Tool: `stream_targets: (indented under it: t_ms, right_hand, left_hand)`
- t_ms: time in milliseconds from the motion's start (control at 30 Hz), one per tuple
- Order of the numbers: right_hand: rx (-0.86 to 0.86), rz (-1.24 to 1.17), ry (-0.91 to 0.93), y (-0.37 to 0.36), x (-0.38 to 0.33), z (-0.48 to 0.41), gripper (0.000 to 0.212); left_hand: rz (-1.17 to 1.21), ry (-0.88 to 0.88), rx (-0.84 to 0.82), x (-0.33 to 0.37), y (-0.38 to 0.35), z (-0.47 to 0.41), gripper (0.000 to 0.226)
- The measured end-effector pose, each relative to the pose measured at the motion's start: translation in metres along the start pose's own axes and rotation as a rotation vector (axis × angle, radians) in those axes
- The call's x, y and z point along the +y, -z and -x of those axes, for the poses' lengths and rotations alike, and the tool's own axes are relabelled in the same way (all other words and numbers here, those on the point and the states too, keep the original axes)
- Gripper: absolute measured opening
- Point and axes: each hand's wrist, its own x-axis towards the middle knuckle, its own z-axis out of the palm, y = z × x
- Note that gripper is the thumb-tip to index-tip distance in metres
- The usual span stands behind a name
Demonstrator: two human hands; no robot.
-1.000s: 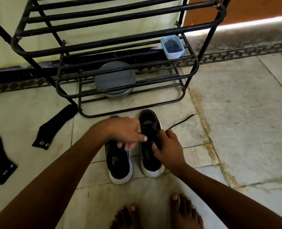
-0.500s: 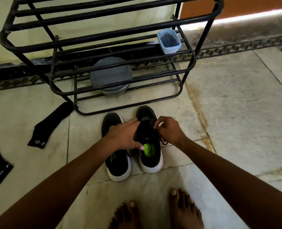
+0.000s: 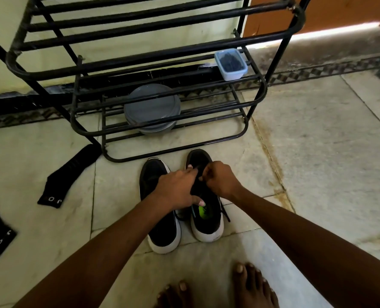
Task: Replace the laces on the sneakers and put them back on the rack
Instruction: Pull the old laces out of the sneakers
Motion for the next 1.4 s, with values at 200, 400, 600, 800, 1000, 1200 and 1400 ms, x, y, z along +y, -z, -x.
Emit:
stream_targets:
  t_ms: [200,400,600,800,1000,1200,1400]
  right_hand:
    - [0.081,0.535,0.244,0.001,-0.009,0.009,0.025]
    - [0.092,-0.120,0.129,0.008,-0.014,0.006,0.020]
    - [0.283,-0.400,0.051,0.059,-0.006,-0.008,0.035]
    - [0.604,-0.364,-0.042,0.076,0.026,-0.011,0.042]
    - [0.592,0.102,-0.109,0.082,0.045,0.005,0.027]
    - [0.446,-0.007,0.151,0.026,0.046,0.034,0.025]
    - [0.263,-0.134,0.310,-0.022,0.034,0.058,0.033]
  left_hand:
    - [0.043,0.046,-0.033,0.002,-0.008,-0.001,0.111]
    - [0.006,0.083,-0.018,0.008,-0.007,-0.004,0.110]
    - [0.012,0.076,-0.037,0.009,-0.008,-0.002,0.112]
    - [0.034,0.082,-0.034,0.009,-0.008,-0.002,0.113]
    - [0.096,0.076,-0.003,0.006,-0.011,-0.002,0.110]
    - [0.599,0.089,0.235,-0.006,-0.021,-0.011,0.033]
    - [0.574,0.049,0.301,-0.001,-0.029,-0.019,0.011]
